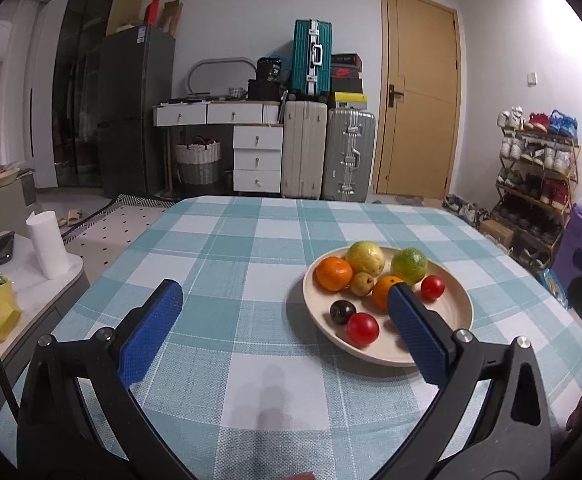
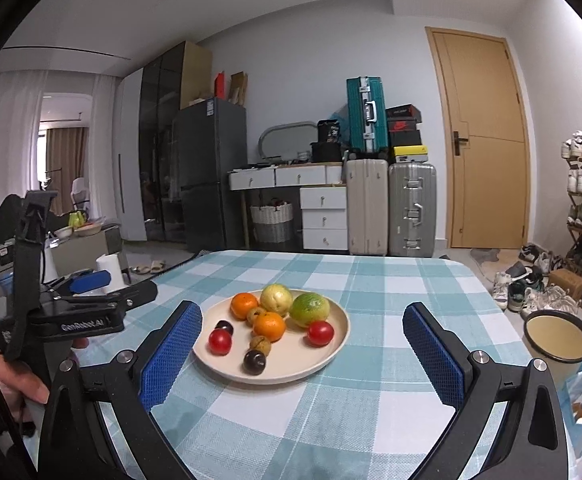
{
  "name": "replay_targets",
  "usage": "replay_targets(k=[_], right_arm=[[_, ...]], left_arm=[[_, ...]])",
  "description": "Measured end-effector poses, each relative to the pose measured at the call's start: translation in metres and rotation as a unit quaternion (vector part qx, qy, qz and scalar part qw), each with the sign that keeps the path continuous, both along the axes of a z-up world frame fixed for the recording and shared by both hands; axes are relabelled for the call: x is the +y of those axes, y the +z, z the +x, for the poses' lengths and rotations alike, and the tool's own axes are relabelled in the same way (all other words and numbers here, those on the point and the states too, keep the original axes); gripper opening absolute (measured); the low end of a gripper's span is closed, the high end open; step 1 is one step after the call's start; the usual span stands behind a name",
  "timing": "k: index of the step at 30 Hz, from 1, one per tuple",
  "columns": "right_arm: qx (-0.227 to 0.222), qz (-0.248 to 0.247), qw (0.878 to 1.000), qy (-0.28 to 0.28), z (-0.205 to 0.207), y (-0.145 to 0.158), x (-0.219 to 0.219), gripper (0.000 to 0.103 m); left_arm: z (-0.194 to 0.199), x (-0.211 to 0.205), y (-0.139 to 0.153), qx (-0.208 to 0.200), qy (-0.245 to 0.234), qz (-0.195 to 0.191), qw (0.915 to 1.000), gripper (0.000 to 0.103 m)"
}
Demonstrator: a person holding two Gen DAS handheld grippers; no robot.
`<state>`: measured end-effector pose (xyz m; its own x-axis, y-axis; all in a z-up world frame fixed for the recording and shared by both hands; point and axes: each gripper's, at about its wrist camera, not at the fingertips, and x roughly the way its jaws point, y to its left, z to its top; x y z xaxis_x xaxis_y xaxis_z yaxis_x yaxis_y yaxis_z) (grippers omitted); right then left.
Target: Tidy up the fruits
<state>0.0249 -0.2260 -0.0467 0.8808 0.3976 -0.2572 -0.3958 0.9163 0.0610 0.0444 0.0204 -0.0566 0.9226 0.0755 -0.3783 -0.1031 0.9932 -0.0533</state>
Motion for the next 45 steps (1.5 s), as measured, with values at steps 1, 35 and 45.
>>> replay_targets(k=[1, 35, 45], right_arm=[[0.003, -0.003, 1.000, 0.002, 0.001, -0.001, 0.002, 0.103], [0.019, -0.037, 0.999, 0.002, 0.006, -0.008, 0.015, 0.103], [0.019, -0.036, 0.999, 0.002, 0.005, -0.009, 0.015, 0.103]], left_arm=[[0.000, -0.001, 0.000, -0.002, 0.001, 0.003, 1.0000, 0.102], [-0.014, -0.016, 0.005, -0.033, 0.003, 0.032, 0.9990, 0.102], [-0.014, -0.017, 0.005, -0.033, 0.004, 0.032, 0.9990, 0.102]])
